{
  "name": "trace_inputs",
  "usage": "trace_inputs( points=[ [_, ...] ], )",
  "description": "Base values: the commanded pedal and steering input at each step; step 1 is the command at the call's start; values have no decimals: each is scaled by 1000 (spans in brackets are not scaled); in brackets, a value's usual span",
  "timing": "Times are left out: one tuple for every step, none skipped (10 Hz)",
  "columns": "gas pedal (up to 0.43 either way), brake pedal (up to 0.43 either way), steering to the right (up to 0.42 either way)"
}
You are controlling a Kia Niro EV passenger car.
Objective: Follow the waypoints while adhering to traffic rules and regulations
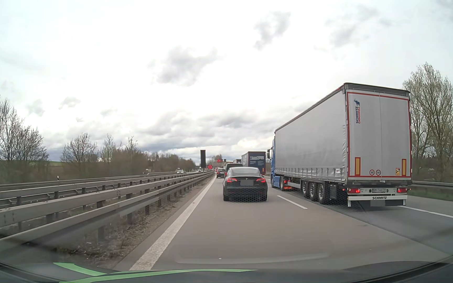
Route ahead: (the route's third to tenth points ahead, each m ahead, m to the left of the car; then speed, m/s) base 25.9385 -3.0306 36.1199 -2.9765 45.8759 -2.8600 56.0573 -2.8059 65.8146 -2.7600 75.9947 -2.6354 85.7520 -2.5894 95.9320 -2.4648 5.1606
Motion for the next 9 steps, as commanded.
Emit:
trace_inputs(
  points=[
    [98, 0, -4],
    [98, 0, -4],
    [98, 0, -4],
    [98, 0, -4],
    [98, 0, -4],
    [98, 0, -4],
    [98, 0, -4],
    [98, 0, -4],
    [98, 0, -4]
  ],
)
